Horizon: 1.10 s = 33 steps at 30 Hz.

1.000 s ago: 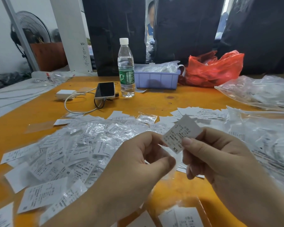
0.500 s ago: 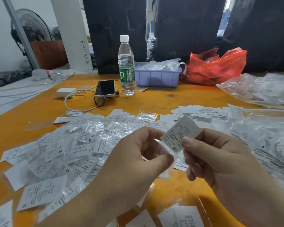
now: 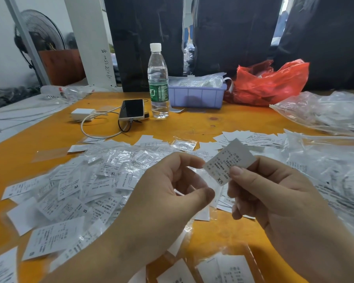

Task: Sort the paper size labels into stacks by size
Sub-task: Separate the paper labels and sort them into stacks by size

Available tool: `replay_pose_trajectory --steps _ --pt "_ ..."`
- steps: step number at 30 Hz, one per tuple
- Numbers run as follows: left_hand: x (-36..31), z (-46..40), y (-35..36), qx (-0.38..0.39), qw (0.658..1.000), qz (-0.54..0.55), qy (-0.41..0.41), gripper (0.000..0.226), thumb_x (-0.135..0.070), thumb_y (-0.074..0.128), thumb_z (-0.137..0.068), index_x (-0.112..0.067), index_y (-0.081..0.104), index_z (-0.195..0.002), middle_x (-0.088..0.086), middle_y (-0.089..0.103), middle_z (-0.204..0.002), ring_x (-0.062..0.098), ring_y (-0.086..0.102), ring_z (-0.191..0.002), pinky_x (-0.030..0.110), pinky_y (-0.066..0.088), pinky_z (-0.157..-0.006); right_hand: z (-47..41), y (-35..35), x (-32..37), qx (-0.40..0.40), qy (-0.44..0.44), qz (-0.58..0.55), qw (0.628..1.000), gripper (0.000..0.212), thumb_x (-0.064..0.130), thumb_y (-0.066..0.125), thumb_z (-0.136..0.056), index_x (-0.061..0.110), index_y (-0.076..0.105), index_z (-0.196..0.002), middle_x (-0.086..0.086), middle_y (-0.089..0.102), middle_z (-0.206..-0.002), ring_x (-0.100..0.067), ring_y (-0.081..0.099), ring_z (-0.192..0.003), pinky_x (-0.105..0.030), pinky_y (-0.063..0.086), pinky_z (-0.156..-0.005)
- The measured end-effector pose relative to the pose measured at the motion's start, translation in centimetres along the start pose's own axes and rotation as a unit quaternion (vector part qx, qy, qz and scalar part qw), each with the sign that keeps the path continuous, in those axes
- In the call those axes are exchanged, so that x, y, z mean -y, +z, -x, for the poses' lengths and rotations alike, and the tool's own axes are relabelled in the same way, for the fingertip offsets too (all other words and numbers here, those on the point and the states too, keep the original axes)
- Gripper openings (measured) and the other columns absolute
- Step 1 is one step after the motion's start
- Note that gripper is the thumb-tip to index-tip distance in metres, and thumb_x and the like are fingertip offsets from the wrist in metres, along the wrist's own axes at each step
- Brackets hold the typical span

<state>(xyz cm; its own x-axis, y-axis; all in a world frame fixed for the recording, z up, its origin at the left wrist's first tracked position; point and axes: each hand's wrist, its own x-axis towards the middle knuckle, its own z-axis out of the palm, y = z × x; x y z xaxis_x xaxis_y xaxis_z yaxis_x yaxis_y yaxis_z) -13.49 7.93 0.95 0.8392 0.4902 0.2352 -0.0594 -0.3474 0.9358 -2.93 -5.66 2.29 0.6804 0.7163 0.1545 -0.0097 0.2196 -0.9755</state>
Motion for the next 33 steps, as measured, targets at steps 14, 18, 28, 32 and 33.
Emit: replay_pose_trajectory --steps 14,18,28,32,33 --pt "-0.11 0.08 -0.05 -0.015 1.000 -0.017 0.003 0.038 -0.035 0.073 -0.066 -0.050 0.058 -0.098 -0.014 0.072 -0.079 0.005 0.066 -0.075 0.022 0.048 -0.065 0.09 0.20 -0.17 0.017 0.025 0.017 0.999 0.021 0.024 0.069 -0.060 0.014 0.076 -0.076 -0.014 0.066 -0.062 -0.017 0.048 -0.041 -0.027 0.049 -0.045" --pt "-0.09 -0.11 -0.09 -0.011 1.000 -0.014 0.002 0.038 -0.035 0.072 -0.067 -0.052 0.057 -0.097 -0.012 0.073 -0.080 0.005 0.065 -0.071 0.020 0.048 -0.062 0.00 -0.02 -0.28 0.015 0.017 0.001 1.000 0.023 0.026 0.070 -0.059 0.013 0.077 -0.077 -0.013 0.065 -0.061 -0.016 0.048 -0.042 -0.027 0.048 -0.044" --pt "0.12 -0.12 -0.04 0.000 1.000 -0.005 -0.002 0.036 -0.033 0.074 -0.070 -0.047 0.059 -0.100 -0.008 0.072 -0.078 0.010 0.065 -0.073 0.025 0.049 -0.067 -0.08 0.10 -0.53 0.036 0.021 0.003 0.999 0.022 0.017 0.085 -0.060 0.014 0.078 -0.081 -0.015 0.067 -0.064 -0.017 0.050 -0.041 -0.028 0.050 -0.045" --pt "0.11 0.00 -0.16 0.001 1.000 0.004 -0.002 0.036 -0.031 0.074 -0.070 -0.046 0.060 -0.100 -0.008 0.072 -0.078 0.010 0.064 -0.071 0.027 0.050 -0.068 -0.10 0.13 -0.51 0.014 0.009 0.011 1.000 0.023 0.027 0.069 -0.061 0.017 0.078 -0.079 -0.012 0.066 -0.062 -0.015 0.049 -0.041 -0.026 0.048 -0.044" --pt "0.06 0.03 -0.14 0.002 1.000 0.005 -0.002 0.036 -0.030 0.074 -0.070 -0.047 0.060 -0.100 -0.007 0.072 -0.079 0.010 0.064 -0.071 0.029 0.050 -0.069 -0.10 0.05 -0.47 0.009 0.002 0.017 1.000 0.023 0.026 0.069 -0.061 0.018 0.078 -0.081 -0.011 0.066 -0.062 -0.015 0.049 -0.042 -0.025 0.048 -0.044"
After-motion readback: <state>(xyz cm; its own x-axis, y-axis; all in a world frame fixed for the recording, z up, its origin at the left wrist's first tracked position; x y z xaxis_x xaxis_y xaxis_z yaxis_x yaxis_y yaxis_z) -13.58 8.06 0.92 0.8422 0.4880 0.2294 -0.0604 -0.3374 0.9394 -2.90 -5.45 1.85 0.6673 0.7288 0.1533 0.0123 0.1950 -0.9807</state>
